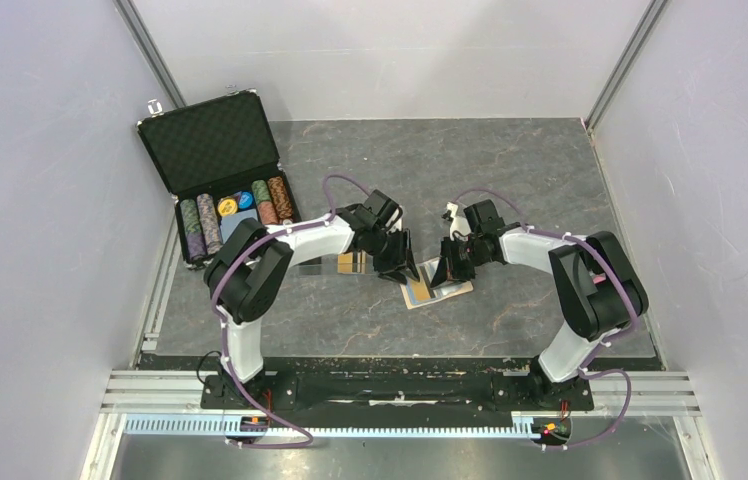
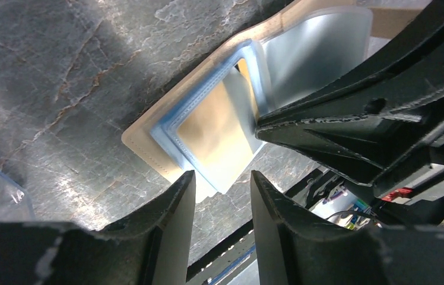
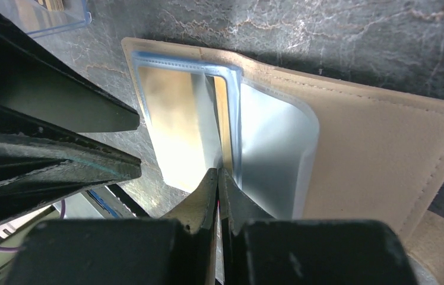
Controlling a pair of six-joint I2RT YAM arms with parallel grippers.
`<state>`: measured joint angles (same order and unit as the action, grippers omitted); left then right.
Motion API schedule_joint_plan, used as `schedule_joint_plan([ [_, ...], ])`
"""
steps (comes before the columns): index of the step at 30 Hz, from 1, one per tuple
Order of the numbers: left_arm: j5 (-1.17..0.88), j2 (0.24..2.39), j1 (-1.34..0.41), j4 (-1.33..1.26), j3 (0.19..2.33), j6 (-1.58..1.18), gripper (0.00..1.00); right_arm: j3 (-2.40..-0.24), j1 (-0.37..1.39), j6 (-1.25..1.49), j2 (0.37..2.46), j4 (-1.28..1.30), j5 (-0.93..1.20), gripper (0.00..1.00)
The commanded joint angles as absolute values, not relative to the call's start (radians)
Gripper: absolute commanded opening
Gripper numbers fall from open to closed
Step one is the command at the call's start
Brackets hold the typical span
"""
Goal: Put the credit cards into the card holder
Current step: Insert the credit card into the card holder.
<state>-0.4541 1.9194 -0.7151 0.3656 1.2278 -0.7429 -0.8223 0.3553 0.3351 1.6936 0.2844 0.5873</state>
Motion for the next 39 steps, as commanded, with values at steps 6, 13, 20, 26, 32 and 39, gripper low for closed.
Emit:
schedule_joint_plan([
  [6, -0.47, 1.971, -0.719, 0.334, 1.233, -0.756, 0.42, -0.802, 0.357, 0.294, 1.726, 0.272, 0.545, 0.0],
  [13, -0.492, 1.994, -0.724, 0.305, 1.249, -0.764, 0.38, -0.805, 0.357, 0.297, 1.728, 0.265, 0.556, 0.0],
  [20, -0.497, 1.981, -0.736, 0.302, 1.282, -0.756, 0.29, -0.807, 0.357, 0.308, 1.726, 0.252, 0.577, 0.0],
  [26, -0.492, 2.001, -0.741, 0.35, 1.318, -0.735, 0.1, -0.825, 0.358, 0.326, 1.698, 0.222, 0.615, 0.02],
  [32, -0.414, 1.988, -0.74, 0.521, 1.388, -0.634, 0.02, -0.87, 0.354, 0.335, 1.622, 0.218, 0.597, 0.07],
  [39, -0.423, 2.002, -0.741, 0.642, 1.486, -0.578, 0.13, -0.873, 0.316, 0.365, 1.559, 0.2, 0.587, 0.11],
])
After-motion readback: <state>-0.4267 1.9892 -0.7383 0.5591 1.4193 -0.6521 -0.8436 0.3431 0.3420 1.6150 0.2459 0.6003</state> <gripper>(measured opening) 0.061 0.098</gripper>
